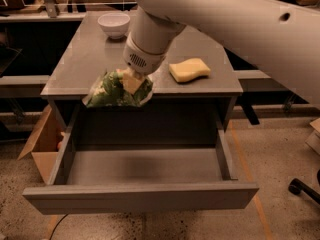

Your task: Place green jalapeno chip bag into top drawer

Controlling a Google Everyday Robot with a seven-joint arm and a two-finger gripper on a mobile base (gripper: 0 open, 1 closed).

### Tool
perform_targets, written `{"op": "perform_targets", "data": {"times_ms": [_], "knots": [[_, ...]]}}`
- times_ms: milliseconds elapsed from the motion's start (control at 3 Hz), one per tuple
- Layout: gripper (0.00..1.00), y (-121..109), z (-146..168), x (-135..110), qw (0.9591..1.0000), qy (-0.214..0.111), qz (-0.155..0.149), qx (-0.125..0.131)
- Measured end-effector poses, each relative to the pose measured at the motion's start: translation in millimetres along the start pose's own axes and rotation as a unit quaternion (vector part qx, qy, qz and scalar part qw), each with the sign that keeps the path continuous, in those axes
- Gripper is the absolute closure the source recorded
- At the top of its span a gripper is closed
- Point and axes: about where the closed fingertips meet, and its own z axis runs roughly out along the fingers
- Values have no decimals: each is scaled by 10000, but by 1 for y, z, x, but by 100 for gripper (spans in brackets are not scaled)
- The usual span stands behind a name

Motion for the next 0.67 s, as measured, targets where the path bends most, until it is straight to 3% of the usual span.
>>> {"op": "perform_targets", "data": {"times_ms": [333,667], "knots": [[100,31,-3,35,9989,363,-168,-263],[100,56,11,65,9937,844,-381,-631]]}}
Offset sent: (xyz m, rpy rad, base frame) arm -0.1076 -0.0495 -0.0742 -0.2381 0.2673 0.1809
